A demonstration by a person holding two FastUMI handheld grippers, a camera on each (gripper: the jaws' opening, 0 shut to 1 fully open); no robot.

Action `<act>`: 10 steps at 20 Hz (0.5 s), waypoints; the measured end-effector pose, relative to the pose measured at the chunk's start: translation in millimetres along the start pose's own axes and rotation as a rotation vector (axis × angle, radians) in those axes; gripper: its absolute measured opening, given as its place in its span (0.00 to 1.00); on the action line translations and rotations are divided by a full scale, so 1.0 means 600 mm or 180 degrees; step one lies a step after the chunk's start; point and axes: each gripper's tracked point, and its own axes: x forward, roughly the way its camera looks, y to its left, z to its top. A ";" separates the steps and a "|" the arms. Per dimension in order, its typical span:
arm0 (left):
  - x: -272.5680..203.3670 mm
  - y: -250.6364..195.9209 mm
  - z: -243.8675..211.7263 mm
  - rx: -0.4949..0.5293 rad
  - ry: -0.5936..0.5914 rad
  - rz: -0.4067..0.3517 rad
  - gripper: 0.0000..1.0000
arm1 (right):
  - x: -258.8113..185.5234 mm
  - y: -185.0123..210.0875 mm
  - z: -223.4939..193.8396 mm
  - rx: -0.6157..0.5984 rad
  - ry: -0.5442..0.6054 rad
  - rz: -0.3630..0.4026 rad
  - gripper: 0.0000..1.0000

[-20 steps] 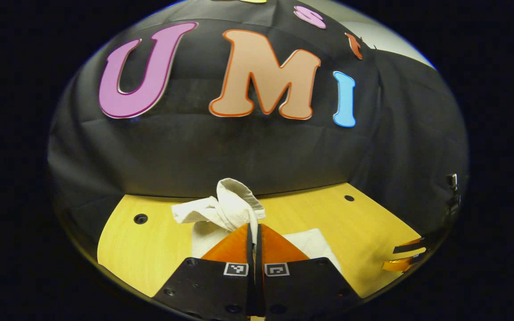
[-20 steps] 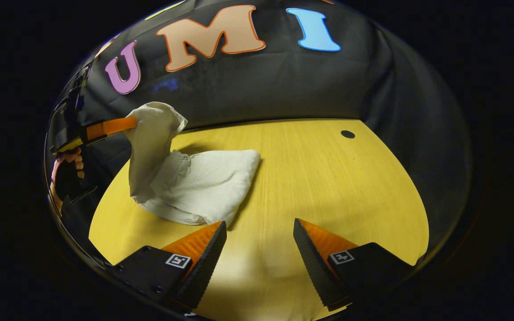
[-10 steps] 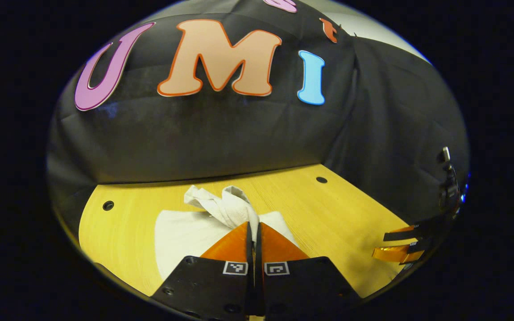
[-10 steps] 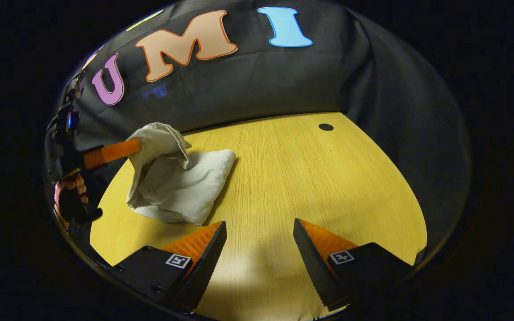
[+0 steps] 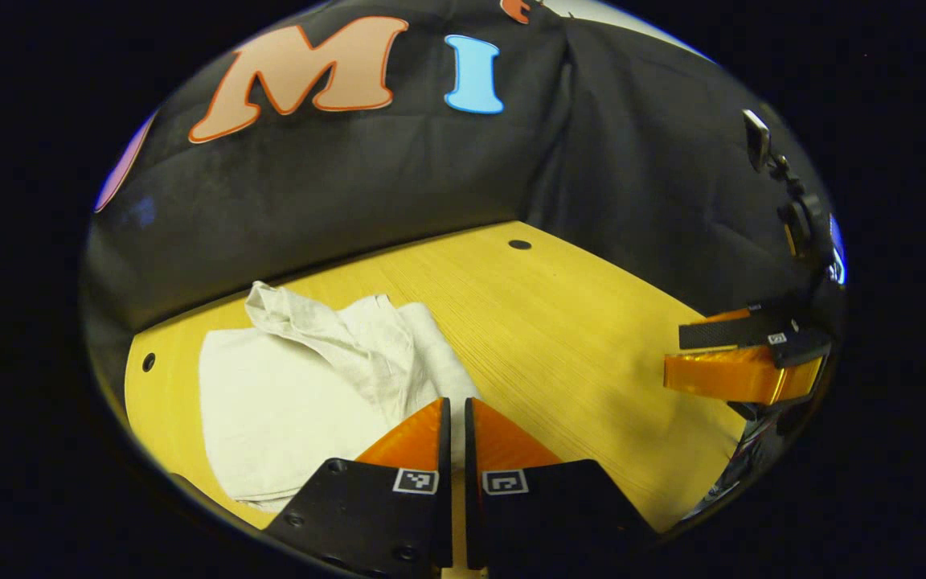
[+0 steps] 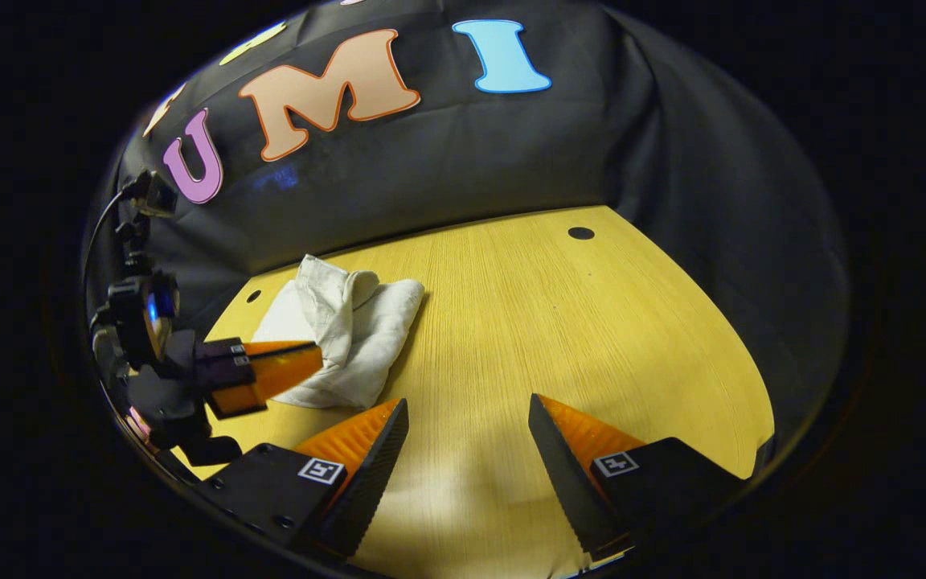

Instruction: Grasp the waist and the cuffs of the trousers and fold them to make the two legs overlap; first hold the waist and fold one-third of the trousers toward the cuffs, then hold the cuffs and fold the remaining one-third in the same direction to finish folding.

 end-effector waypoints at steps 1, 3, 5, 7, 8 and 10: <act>0.000 0.001 -0.009 0.0019 0.0038 -0.0017 0.09 | -0.005 0.001 0.000 0.0026 -0.0012 -0.0002 0.97; 0.001 -0.001 -0.020 -0.0040 0.0060 -0.0059 0.42 | -0.014 0.005 0.000 0.0079 -0.0048 -0.0017 0.97; -0.007 0.015 -0.015 -0.0139 -0.0013 0.0001 0.71 | -0.019 0.009 -0.001 0.0120 -0.0079 -0.0032 0.97; -0.030 0.047 -0.009 -0.0201 -0.0080 0.0170 0.99 | -0.024 0.021 0.000 0.0136 -0.0113 -0.0038 0.92; -0.042 0.064 -0.005 -0.0233 -0.0129 0.0252 0.98 | -0.026 0.028 0.001 0.0132 -0.0146 -0.0032 0.97; -0.071 0.099 -0.001 -0.0330 -0.0221 0.0411 0.95 | -0.033 0.046 0.009 0.0079 -0.0240 -0.0010 0.97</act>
